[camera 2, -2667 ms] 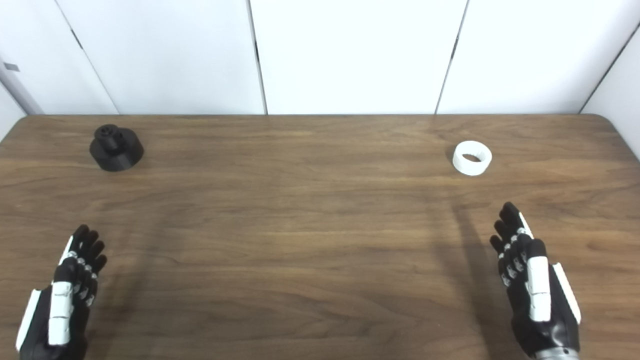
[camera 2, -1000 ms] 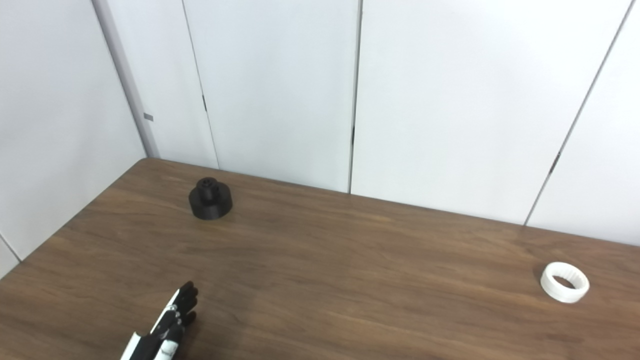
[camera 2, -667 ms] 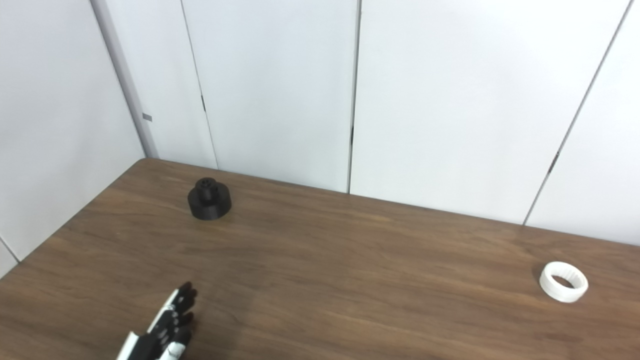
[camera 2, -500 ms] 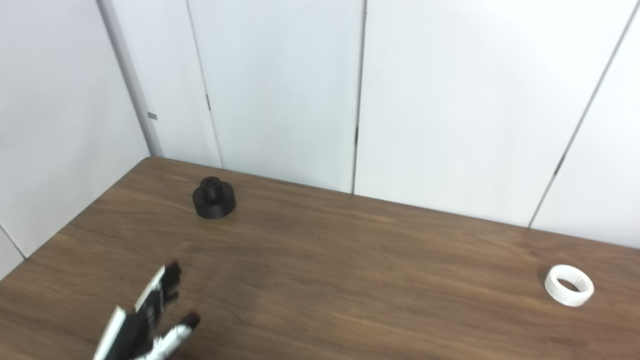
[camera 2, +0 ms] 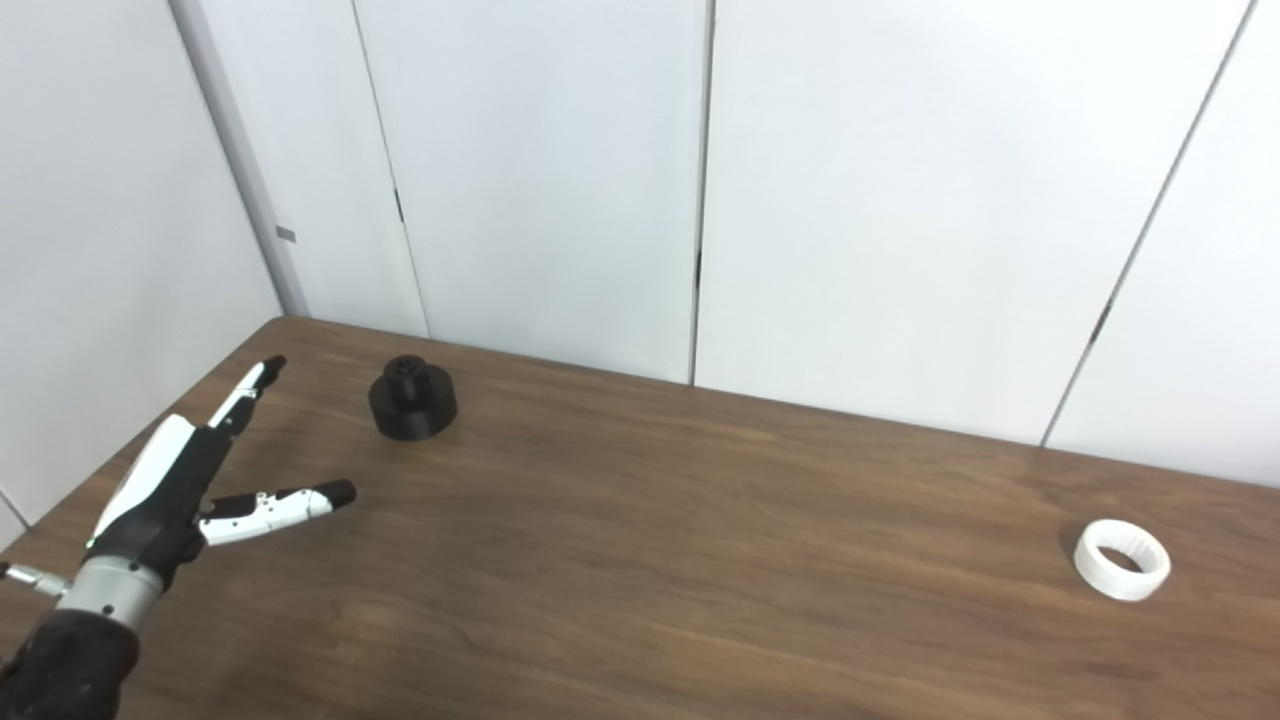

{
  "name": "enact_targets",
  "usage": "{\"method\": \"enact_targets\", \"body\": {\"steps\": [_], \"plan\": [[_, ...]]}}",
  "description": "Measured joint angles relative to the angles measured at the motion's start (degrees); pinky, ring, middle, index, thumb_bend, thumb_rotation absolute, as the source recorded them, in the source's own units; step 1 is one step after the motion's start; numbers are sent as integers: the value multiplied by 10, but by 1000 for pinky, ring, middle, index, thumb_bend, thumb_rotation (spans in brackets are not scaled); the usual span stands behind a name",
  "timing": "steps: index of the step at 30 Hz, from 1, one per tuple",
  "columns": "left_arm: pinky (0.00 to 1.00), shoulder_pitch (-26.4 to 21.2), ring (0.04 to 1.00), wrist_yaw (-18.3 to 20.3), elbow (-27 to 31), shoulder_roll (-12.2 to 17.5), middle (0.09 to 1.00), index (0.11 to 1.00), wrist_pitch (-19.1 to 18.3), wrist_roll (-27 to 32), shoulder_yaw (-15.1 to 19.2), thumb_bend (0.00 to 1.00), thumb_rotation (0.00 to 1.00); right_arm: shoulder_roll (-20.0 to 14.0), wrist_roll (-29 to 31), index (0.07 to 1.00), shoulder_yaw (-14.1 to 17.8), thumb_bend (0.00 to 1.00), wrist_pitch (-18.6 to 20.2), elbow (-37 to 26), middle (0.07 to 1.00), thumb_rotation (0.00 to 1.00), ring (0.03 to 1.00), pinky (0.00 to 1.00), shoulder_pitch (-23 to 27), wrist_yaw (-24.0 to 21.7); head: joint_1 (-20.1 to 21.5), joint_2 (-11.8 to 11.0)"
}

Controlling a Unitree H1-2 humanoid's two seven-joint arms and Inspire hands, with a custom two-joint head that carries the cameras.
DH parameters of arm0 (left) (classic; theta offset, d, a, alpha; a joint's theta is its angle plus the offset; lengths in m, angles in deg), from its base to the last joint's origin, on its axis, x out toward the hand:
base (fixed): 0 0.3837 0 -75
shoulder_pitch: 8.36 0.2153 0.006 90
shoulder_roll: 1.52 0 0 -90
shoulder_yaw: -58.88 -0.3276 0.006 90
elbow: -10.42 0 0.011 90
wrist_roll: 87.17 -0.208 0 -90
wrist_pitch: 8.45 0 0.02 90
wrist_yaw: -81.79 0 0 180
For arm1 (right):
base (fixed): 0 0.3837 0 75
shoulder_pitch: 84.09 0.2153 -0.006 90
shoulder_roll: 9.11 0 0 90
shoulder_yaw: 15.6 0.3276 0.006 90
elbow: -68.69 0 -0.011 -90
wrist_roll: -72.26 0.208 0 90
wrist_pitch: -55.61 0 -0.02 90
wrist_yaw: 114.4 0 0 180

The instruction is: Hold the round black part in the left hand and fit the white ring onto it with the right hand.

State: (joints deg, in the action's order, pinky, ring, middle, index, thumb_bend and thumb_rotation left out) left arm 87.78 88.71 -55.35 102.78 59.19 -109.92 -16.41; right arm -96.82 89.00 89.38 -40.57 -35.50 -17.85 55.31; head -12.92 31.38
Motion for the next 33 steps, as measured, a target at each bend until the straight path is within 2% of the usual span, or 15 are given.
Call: {"method": "enact_targets", "body": {"steps": [4,9,13,16,19,24,28,33], "plan": [[1000,-26,1000,-6,-79,12,1000,962,7,-58,-36,1000,520,1,-7,914,0,702,-3,-1,976,878,1000,1000,-3,1,3,2],[1000,-82,1000,-23,-195,43,1000,942,24,-106,-76,1000,585,2,-8,909,-1,725,-2,-4,970,876,1000,1000,-4,2,3,3],[1000,-130,1000,-42,-282,49,1000,938,42,-115,-95,1000,583,2,-11,909,-1,712,-2,-4,967,886,1000,1000,-4,2,3,5],[1000,-158,1000,-48,-312,48,1000,937,50,-116,-112,1000,552,2,-13,906,-1,710,-2,-7,966,892,1000,1000,-6,2,2,6],[1000,-194,1000,-62,-355,45,1000,931,53,-118,-124,1000,587,2,-15,905,-1,718,-1,-14,966,889,1000,1000,-9,4,4,7],[1000,-234,1000,-67,-378,44,1000,931,51,-118,-138,1000,559,2,-15,910,-1,728,0,-20,967,891,1000,1000,-14,8,5,10],[1000,-258,1000,-65,-387,43,997,924,48,-113,-148,1000,574,3,-15,903,-1,736,1,-25,969,889,1000,1000,-18,11,6,11],[1000,-273,1000,-62,-398,41,990,904,31,-126,-179,1000,542,3,-15,891,-3,752,1,-33,969,884,1000,1000,-20,11,4,13]]}}
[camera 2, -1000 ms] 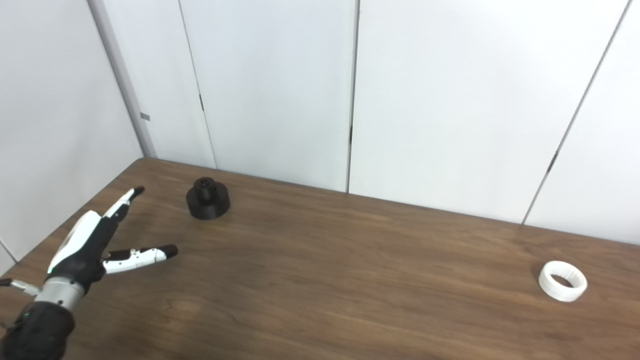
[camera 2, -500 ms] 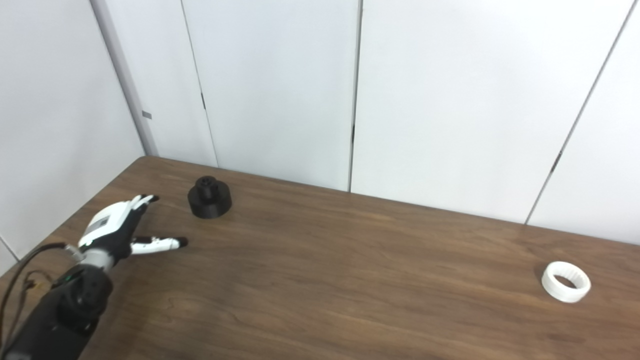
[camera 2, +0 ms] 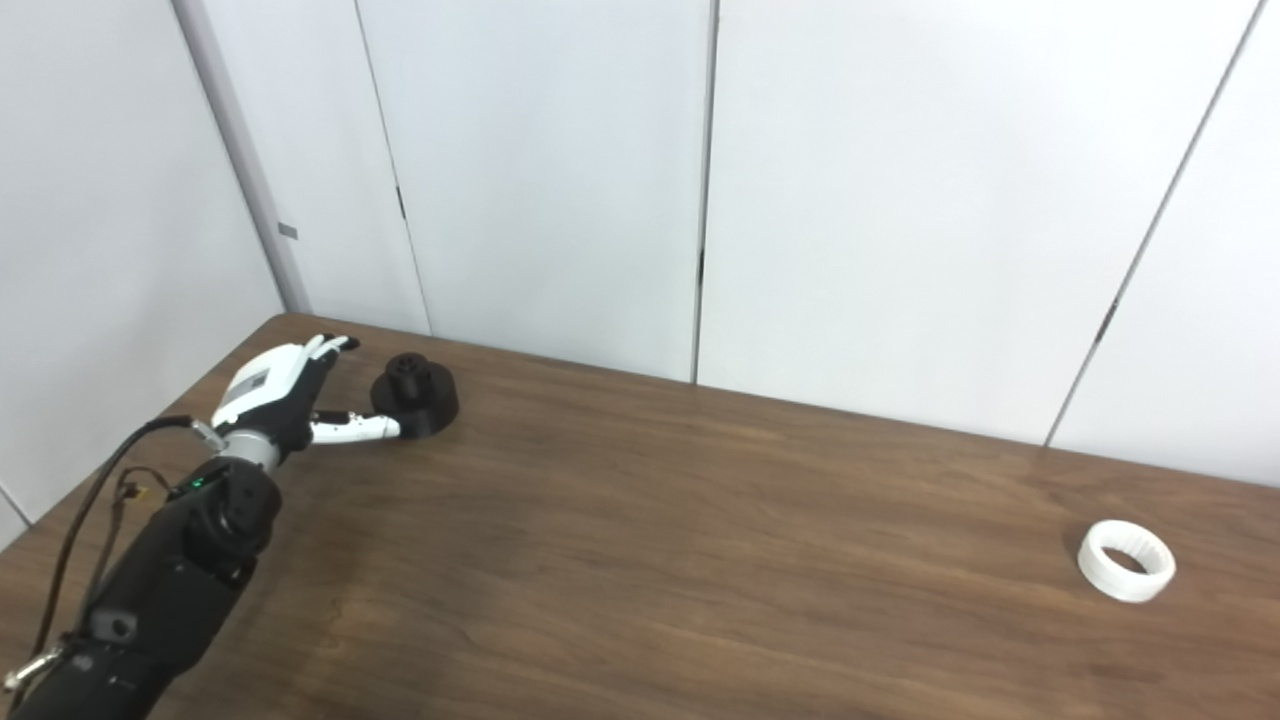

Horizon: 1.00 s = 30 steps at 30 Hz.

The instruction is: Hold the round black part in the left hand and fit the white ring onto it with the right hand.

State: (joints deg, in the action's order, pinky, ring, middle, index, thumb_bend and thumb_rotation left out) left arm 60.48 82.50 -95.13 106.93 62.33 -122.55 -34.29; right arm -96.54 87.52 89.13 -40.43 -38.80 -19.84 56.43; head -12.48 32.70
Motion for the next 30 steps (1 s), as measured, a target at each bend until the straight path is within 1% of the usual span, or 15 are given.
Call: {"method": "enact_targets", "body": {"steps": [3,7,9,16,20,23,30], "plan": [[1000,-8,1000,1,-15,-3,995,899,-5,-1,-9,1000,534,0,0,885,-2,763,0,0,966,883,1000,1000,0,0,1,1],[1000,-20,1000,17,-23,-3,1000,893,-23,-2,-24,1000,535,0,0,885,-2,781,0,0,962,885,1000,1000,-1,0,1,2],[1000,-27,1000,20,-34,-4,1000,888,-25,-2,-29,1000,528,-1,0,883,-2,788,1,0,962,884,1000,1000,-2,0,1,3],[1000,-33,1000,19,-43,-3,994,894,-27,-1,-29,1000,529,-1,0,892,-2,791,1,-1,968,890,1000,1000,-8,0,-2,6],[1000,-33,1000,7,-44,-3,988,909,-26,0,-20,1000,556,-5,0,885,-2,791,3,-1,953,896,1000,1000,-8,-1,-5,7],[1000,-33,1000,-5,-44,-3,995,922,-26,0,-15,1000,557,-7,0,885,-3,784,3,-1,951,896,1000,1000,-8,-4,-6,7],[1000,-33,1000,-7,-44,-4,999,940,-28,0,-14,1000,547,-7,0,885,-3,814,8,-1,951,889,996,1000,-8,-5,-6,9]]}}
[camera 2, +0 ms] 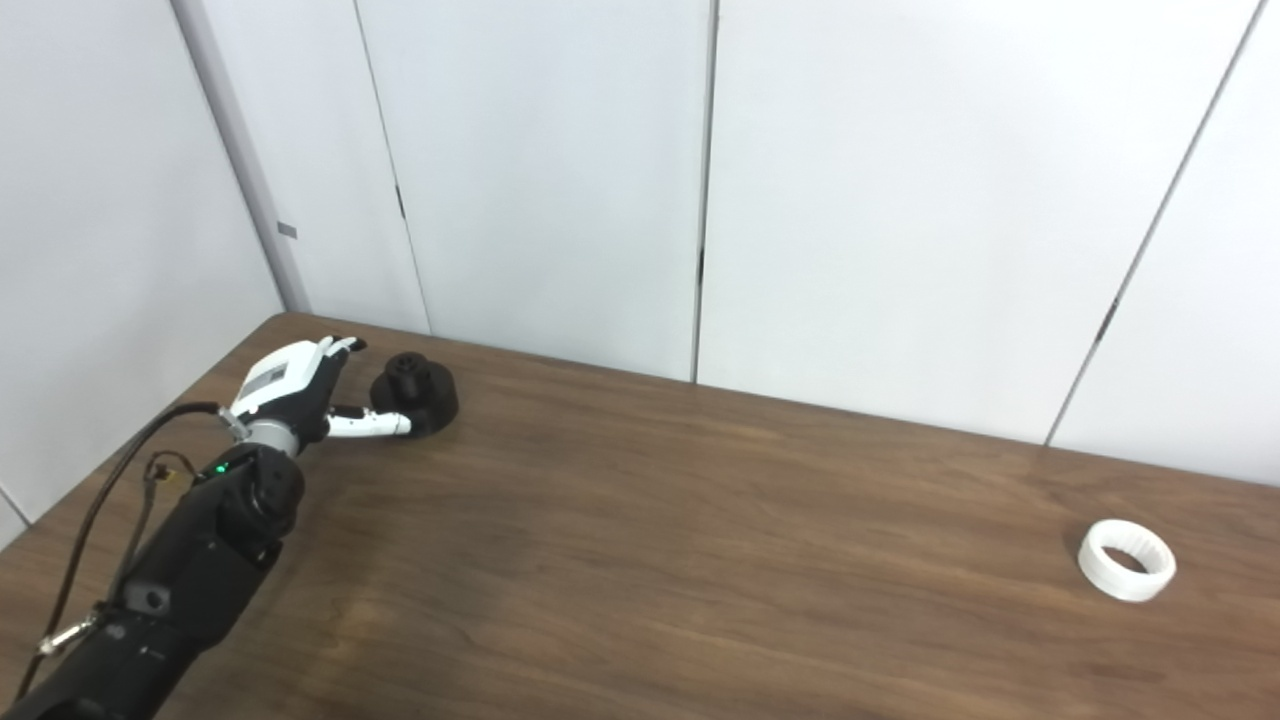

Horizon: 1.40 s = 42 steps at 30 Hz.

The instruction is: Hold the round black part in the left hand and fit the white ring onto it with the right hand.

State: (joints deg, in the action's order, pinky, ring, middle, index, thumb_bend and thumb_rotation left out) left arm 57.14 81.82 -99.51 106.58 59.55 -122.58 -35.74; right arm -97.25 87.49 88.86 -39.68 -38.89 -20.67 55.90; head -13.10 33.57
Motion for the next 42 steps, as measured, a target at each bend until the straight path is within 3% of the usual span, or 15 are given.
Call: {"method": "enact_targets", "body": {"steps": [16,32,42], "plan": [[1000,-11,1000,2,-32,-8,990,924,-2,19,-6,1000,575,-1,-1,880,1,802,1,-7,951,894,1000,1000,-1,0,1,6],[1000,-26,1000,0,-81,-22,1000,925,-19,24,-14,1000,558,-9,0,871,5,856,6,-18,943,880,1000,1000,-8,0,-3,11],[1000,-33,1000,-43,-124,-34,993,930,-12,44,-1,1000,521,-14,0,858,6,843,6,-18,929,875,990,1000,-8,-4,-6,14]]}}
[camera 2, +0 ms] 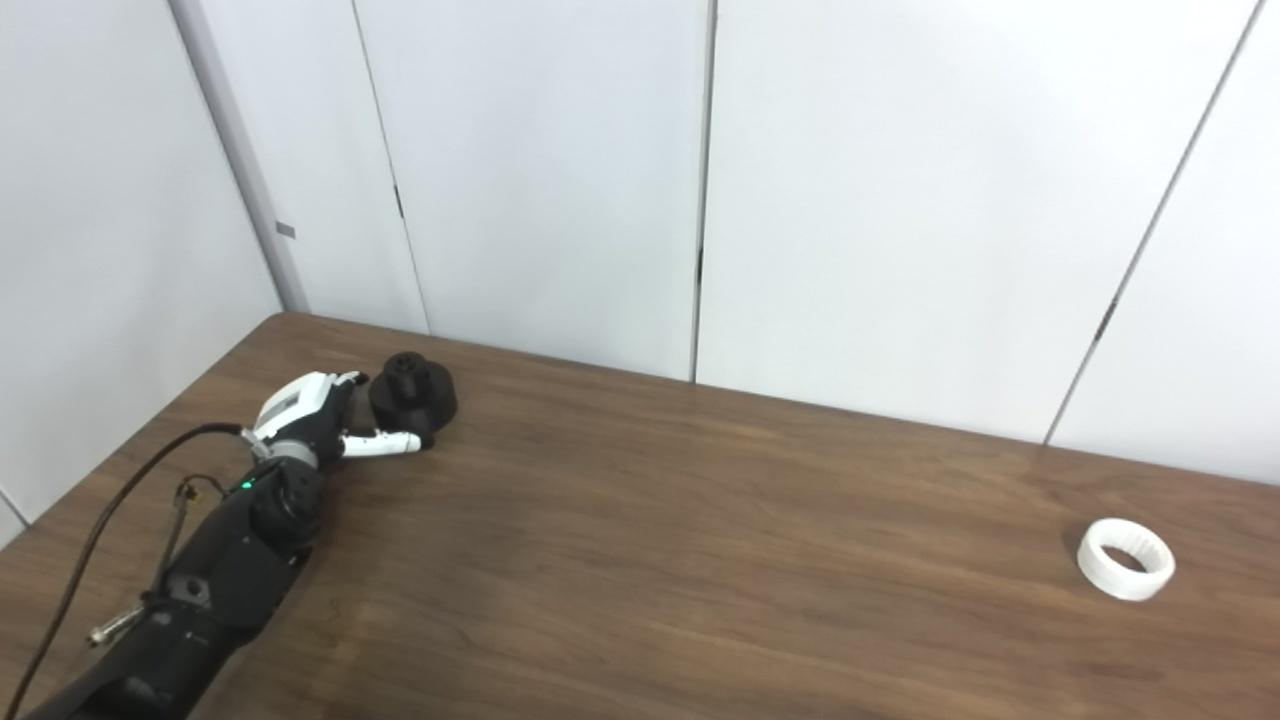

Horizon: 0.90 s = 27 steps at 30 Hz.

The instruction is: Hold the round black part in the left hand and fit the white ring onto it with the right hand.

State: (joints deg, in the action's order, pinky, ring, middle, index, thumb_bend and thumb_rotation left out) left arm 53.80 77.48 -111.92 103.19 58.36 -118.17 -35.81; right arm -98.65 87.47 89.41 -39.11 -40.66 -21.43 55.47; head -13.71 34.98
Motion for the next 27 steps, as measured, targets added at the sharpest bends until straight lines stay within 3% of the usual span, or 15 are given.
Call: {"method": "enact_targets", "body": {"steps": [15,27], "plan": [[1000,-19,1000,-43,-54,-7,968,899,38,44,21,1000,494,0,-6,846,2,796,-3,0,913,892,982,1000,0,-1,6,0],[1000,-27,1000,-51,-72,-9,973,893,74,85,36,1000,472,0,-10,843,2,788,-4,0,911,893,986,1000,-3,-1,8,-1]]}}
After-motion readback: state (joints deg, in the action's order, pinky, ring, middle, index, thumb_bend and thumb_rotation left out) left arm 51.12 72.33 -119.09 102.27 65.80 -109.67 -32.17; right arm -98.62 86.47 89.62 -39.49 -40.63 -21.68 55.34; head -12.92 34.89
